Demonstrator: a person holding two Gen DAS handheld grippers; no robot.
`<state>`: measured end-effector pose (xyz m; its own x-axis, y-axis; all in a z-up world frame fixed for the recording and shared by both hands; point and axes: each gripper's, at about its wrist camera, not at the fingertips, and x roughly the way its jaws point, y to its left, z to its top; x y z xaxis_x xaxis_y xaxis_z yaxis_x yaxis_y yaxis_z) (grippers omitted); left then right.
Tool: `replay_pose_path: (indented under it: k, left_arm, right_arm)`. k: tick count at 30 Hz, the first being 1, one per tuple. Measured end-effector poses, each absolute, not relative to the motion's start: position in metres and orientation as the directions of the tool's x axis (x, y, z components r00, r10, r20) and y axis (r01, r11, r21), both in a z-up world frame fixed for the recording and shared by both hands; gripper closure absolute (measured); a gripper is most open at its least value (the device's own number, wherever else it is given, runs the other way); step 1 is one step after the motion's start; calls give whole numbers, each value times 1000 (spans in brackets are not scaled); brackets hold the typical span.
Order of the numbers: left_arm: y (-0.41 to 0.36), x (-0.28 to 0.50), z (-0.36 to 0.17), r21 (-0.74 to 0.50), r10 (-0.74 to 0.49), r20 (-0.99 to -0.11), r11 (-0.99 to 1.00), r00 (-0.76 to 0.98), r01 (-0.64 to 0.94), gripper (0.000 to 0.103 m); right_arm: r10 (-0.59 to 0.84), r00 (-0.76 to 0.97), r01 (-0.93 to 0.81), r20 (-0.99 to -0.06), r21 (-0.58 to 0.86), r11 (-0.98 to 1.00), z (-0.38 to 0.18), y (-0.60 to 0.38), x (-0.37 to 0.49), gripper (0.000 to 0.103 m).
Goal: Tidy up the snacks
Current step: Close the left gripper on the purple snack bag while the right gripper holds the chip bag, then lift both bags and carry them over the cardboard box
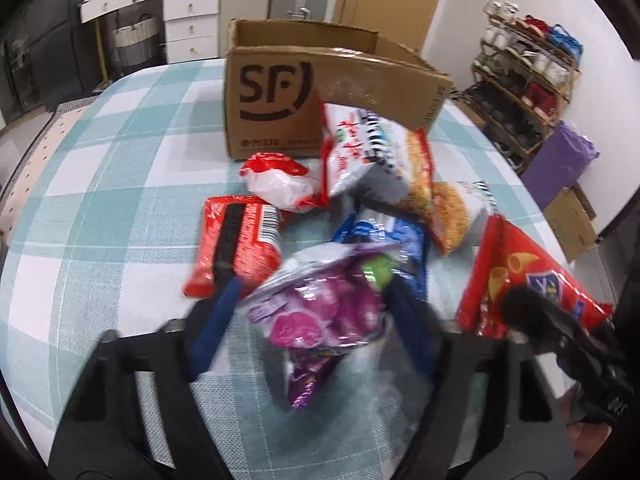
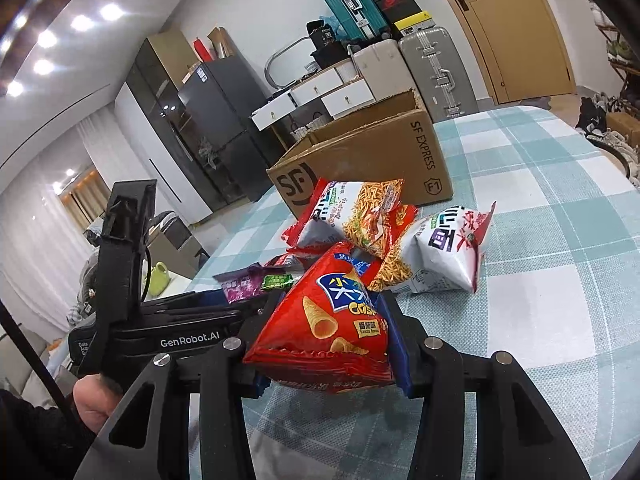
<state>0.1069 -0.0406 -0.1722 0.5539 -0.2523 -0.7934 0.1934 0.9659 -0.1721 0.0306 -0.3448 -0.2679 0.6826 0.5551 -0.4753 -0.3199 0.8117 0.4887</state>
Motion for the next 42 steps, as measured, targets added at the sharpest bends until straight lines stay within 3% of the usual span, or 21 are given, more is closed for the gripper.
replay_pose_path:
  k: [2,9,28,42]
  left_arm:
    - [-44,108,-171,-171,-261,-796,963,546,210,58]
    - [-37,103,-170,-201,-295,-785,953,545,226,66]
    - [-24,73,-138,-184,-299,-740,952,602,245,66]
    - [4,48,-74,-160,-277,-676,960,682,232,66]
  right_arm:
    - [552,688,-316,-471,490,812,-265,-347,29,56]
    - [547,694,-312,-468,490,814,-259,-351,25,56]
    - [545,711,-330,-444,474,816,-238,-352,17,56]
    - [576,730,-407,-367,444,798,-172,-353,10,56]
